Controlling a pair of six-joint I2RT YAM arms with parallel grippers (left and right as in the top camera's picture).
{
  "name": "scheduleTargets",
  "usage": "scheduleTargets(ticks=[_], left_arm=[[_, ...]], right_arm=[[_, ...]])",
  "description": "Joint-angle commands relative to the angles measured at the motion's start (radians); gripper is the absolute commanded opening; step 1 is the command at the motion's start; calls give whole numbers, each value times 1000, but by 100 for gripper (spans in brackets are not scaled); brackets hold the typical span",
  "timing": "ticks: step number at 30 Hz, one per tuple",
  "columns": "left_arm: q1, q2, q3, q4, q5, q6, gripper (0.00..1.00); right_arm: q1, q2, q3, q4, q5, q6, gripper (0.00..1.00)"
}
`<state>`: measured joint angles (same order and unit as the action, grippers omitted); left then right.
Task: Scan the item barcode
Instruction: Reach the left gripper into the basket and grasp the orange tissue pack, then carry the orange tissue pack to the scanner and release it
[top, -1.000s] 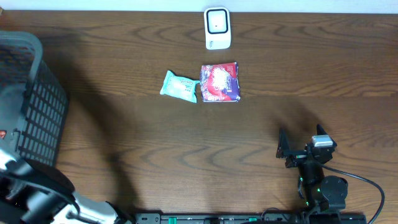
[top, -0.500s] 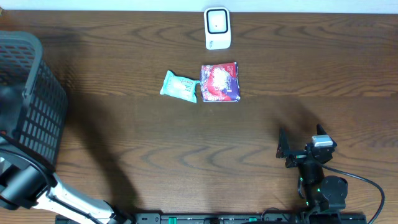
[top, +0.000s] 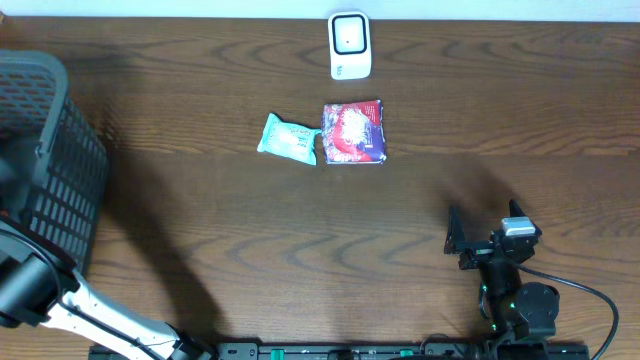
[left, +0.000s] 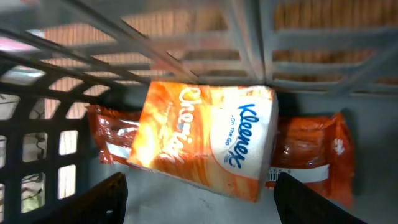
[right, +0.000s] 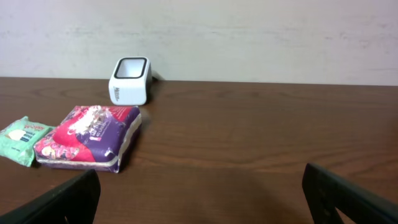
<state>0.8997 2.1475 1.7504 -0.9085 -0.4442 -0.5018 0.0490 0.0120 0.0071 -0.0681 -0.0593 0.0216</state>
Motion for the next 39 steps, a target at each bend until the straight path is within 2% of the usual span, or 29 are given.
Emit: scheduleTargets(ticks=[1,6,8,11,13,21,28,31,39], left_arm=[[2,37,-5,10,-17,-13,75],[2,39,-11,36,-17,-12,74],[2,39,-11,35,-17,-12,64],[2,39,-11,35,-17,-12,35],[2,38,-11,31,-17,-12,8],[-2,-18,-2,-37,16,-34,7],[-6,-217,-2,-29,285,-178,7],[-21,-317,-2,-11,396,-181,7],[-135,-569,-2,43,537,-156,7]], right_arm=[[-8,-5,-1,-3,-6,0,99],[-8,-5,-1,-3,-6,0,99],[-8,-5,-1,-3,-6,0,99],[-8,-5,-1,-3,-6,0,99],[-8,-5,-1,-3,-6,0,99],[-8,-5,-1,-3,-6,0,99],[-8,-5,-1,-3,-6,0,99],[-8,-5,-1,-3,-6,0,99],[-8,-5,-1,-3,-6,0,99]])
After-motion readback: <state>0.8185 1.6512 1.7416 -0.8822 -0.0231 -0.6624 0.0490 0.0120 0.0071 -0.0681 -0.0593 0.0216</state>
